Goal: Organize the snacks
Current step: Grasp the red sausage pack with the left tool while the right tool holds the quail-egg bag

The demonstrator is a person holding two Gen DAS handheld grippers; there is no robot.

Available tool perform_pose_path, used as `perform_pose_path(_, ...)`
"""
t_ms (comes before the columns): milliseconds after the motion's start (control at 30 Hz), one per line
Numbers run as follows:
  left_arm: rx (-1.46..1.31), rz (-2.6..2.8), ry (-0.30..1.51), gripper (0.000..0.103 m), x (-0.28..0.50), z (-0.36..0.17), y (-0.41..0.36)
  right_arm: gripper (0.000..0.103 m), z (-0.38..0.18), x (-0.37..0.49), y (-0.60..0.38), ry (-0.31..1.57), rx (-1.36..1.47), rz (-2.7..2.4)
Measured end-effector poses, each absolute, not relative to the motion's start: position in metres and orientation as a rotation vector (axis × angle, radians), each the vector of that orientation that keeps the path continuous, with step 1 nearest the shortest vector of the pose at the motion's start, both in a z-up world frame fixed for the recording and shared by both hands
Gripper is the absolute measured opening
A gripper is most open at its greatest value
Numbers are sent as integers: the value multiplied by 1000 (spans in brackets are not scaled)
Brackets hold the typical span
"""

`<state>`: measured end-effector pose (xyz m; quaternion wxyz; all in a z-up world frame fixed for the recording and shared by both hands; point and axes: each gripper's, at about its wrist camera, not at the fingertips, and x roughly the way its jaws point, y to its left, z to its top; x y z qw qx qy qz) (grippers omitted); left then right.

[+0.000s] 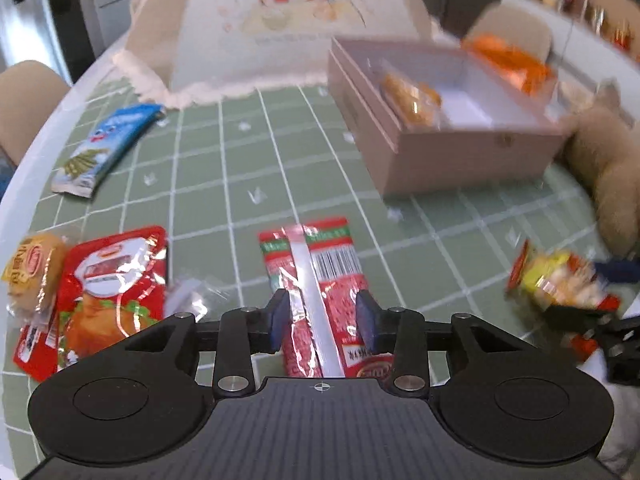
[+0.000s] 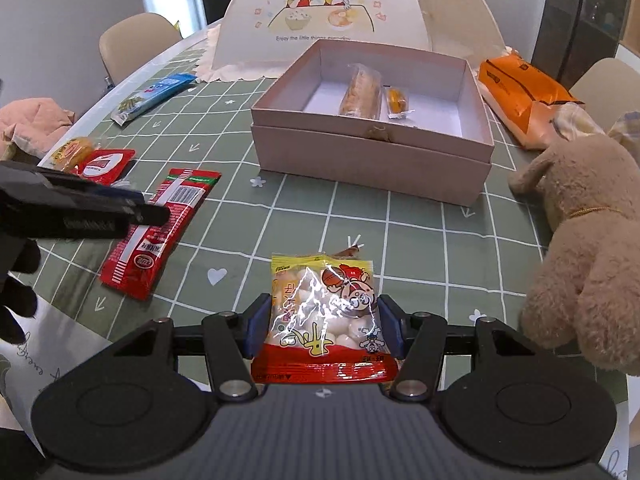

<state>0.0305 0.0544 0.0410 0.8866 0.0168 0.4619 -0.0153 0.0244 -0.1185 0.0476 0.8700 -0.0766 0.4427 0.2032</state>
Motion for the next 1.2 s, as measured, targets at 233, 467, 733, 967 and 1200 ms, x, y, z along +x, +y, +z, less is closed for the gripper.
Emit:
perform_pose_path(233,61,-83,993,85,41,34,31,56,50,21,-124,925,-162,412)
perform_pose_path(467,83,-5,961,79,40,34,47,56,46,21,-129,931,-158,387)
perform_pose_path(733,-23,15,1013,76,45,28,73,57,42,18,-129,938,-143,373)
perform_pose_path(967,-27,-26,997,57,37,31,65,57,49,15,-129,906,-155,364)
perform_pose_path(1200,29,-167,1024,55,-3,33,43,57,59,19,-140,861,-163,338)
